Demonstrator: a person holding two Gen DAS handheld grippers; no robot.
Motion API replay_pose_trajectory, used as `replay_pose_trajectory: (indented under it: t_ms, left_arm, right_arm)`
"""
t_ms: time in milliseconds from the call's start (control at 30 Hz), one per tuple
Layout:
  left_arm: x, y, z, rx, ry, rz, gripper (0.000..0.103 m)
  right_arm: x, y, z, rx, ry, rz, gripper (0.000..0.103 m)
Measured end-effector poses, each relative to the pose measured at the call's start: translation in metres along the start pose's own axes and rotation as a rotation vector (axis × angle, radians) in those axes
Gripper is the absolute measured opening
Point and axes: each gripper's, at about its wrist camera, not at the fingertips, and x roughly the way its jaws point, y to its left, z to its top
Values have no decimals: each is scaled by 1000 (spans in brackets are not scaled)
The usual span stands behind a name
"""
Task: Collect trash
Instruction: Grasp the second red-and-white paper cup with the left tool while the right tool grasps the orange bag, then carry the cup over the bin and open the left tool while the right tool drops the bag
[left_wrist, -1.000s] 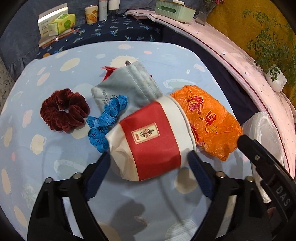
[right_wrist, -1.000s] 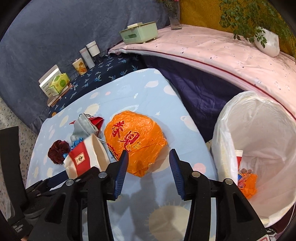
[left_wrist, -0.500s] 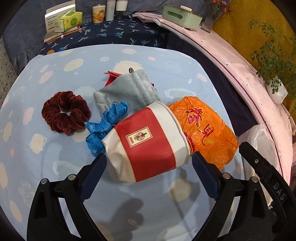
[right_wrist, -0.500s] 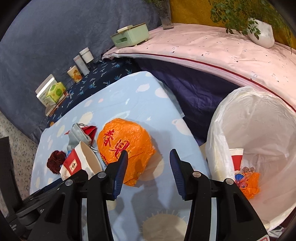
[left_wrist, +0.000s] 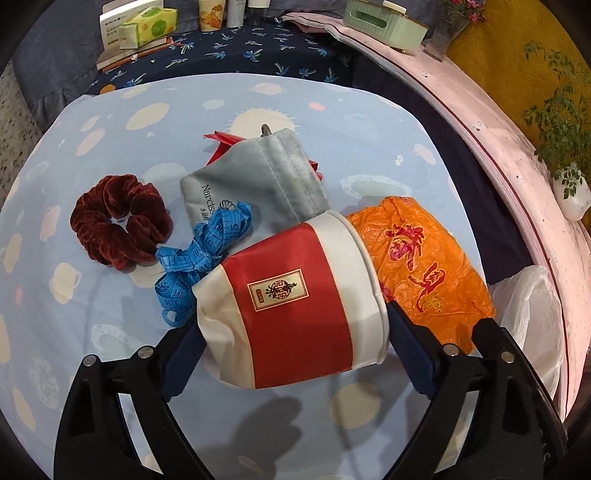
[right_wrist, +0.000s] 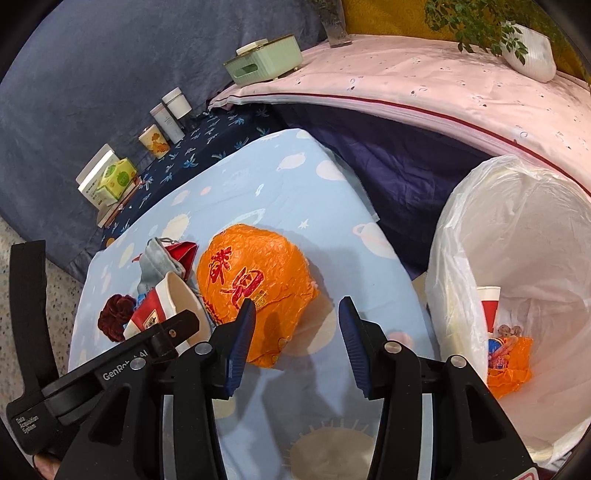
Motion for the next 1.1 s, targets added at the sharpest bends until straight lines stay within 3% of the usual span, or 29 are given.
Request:
replay_pose_trajectory:
  t_ms: [233, 367, 467, 800, 1100]
  left_arm:
    - [-10, 13, -3, -7, -20, 3, 88]
    - [-15, 17, -2, -9, -27, -5, 88]
    - [-21, 18, -2, -5, -34, -10, 88]
    - [-54, 0, -1, 29, -85, -60, 88]
    - [-97, -59, -9, 140, -137, -157, 88]
  right_arm:
    - [14, 11, -2, -16, 22, 18, 44]
    - [22, 16, -3, -30, 47, 25, 16]
    - [20, 18, -3, -34, 39, 23, 9]
    - [-44, 17, 15, -48, -113, 2, 5]
    - [-116, -15, 29, -5, -243, -35, 5]
